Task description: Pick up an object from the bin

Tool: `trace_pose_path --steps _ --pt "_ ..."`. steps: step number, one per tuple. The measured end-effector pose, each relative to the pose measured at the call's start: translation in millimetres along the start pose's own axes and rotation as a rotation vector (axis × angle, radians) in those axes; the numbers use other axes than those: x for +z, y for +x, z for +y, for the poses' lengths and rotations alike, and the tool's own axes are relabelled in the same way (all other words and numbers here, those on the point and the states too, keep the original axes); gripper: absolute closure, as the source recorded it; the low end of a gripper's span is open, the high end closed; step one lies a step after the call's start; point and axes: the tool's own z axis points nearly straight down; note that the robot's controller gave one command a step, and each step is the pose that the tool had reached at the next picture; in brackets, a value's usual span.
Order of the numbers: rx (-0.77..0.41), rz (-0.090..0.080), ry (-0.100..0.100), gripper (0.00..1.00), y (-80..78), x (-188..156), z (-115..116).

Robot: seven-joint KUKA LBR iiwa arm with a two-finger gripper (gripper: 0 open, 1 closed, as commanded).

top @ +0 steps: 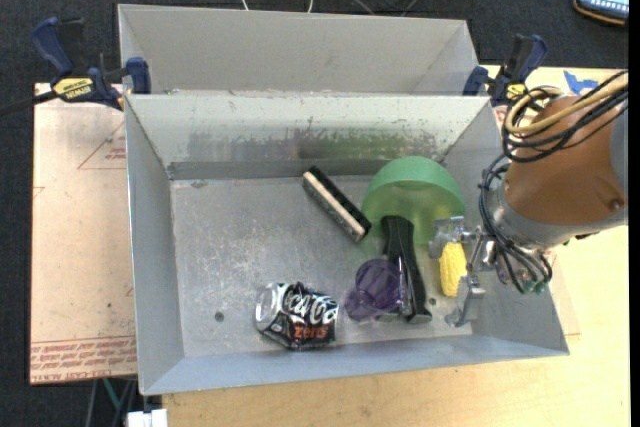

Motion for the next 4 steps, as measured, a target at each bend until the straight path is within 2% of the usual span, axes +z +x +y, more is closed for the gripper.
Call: trace_pose_path --steps 1,2,3,4 --pt "-0.752 -0.007 0.002 0.00 -44.7 67.2 3.6" --pt "-0.716 -0.006 0.003 0.00 -57.8 18.1 -45.0" --pt "-1.407 -0.008 -0.005 0.00 -64.1 54.3 -6.2" --pt "-1.118 -0.015 -0.017 0.00 -82.1 83.4 -49.2"
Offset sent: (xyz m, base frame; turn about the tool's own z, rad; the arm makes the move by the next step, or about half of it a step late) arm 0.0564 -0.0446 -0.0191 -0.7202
